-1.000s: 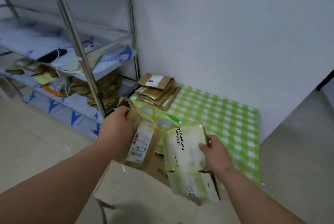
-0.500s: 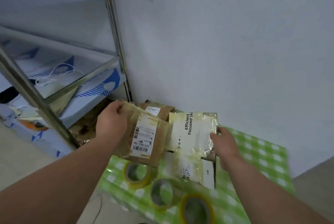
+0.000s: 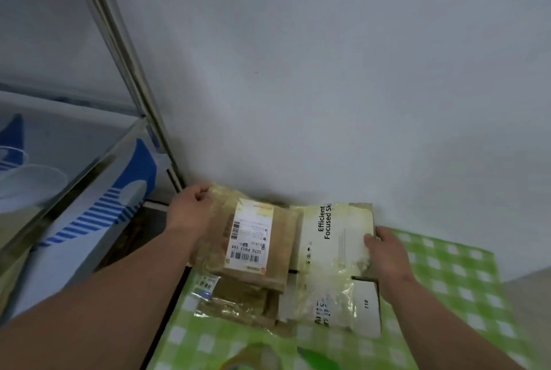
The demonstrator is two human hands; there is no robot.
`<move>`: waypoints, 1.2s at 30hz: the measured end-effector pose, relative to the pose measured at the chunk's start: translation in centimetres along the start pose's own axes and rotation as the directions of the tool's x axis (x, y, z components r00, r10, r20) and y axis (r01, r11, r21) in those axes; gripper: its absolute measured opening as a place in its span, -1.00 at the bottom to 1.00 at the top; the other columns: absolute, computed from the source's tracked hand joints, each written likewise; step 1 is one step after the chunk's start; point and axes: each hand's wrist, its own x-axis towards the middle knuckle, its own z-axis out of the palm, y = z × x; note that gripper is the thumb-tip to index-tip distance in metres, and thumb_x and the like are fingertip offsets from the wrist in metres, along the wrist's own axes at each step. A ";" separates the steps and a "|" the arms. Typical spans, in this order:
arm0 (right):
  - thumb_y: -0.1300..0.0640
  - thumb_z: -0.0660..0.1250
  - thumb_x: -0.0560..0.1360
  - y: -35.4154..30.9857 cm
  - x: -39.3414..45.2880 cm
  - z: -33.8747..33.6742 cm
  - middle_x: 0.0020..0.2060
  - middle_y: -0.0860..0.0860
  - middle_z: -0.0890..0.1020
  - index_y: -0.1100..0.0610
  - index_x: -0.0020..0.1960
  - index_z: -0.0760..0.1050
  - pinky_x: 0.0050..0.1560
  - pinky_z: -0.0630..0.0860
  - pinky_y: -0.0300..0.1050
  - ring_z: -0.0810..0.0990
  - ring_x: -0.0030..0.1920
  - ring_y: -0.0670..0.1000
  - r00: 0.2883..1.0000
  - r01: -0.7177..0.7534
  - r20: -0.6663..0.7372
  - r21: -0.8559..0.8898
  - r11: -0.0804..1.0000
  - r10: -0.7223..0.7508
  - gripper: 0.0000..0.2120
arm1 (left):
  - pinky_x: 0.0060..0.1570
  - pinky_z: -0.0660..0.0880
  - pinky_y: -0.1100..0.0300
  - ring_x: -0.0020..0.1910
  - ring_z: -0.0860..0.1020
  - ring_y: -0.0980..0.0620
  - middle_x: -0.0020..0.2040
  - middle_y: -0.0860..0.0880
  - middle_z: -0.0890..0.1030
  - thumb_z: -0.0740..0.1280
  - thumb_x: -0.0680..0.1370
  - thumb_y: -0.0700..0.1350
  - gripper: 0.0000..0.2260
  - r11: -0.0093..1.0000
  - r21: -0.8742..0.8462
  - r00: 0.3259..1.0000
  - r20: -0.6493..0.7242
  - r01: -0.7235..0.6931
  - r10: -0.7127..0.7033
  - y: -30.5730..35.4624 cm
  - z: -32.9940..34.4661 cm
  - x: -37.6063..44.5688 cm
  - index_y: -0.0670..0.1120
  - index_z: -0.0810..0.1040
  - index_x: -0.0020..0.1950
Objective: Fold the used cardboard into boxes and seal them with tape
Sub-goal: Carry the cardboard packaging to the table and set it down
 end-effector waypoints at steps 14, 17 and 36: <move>0.24 0.19 0.58 2.7 1.4 -1.1 -0.01 0.14 0.63 0.10 0.14 0.51 0.10 0.56 0.16 0.62 0.00 0.22 0.992 -0.117 -0.054 -0.021 0.993 0.115 -0.79 | 0.04 0.46 0.06 0.08 0.56 -0.23 0.09 -0.17 0.60 0.23 0.59 -0.20 -0.73 0.998 0.022 0.989 -0.138 -0.057 0.059 -0.5 4.5 2.3 -0.12 0.50 0.28; 0.24 0.18 0.58 3.4 1.9 -1.9 -0.03 0.14 0.63 0.05 0.09 0.48 0.06 0.57 0.12 0.61 -0.02 0.22 0.994 -0.105 -0.044 -0.020 0.994 0.104 -0.83 | -0.03 0.38 0.16 0.04 0.55 -0.20 0.07 -0.17 0.59 0.24 0.56 -0.26 -0.78 0.966 0.258 0.997 0.073 -0.032 0.014 -0.3 6.0 2.5 -0.14 0.56 0.17; 0.24 0.16 0.62 7.2 3.9 -10.8 -0.04 0.02 0.61 -0.02 0.23 0.54 -0.11 0.55 0.03 0.55 -0.16 0.07 0.983 0.020 0.182 0.016 1.000 -0.023 -0.70 | 0.46 0.18 -0.01 0.50 0.16 -0.11 0.53 -0.04 0.21 0.37 0.53 0.07 -0.37 0.774 0.379 0.840 0.419 -0.507 0.345 6.0 17.3 -9.5 0.03 0.22 0.55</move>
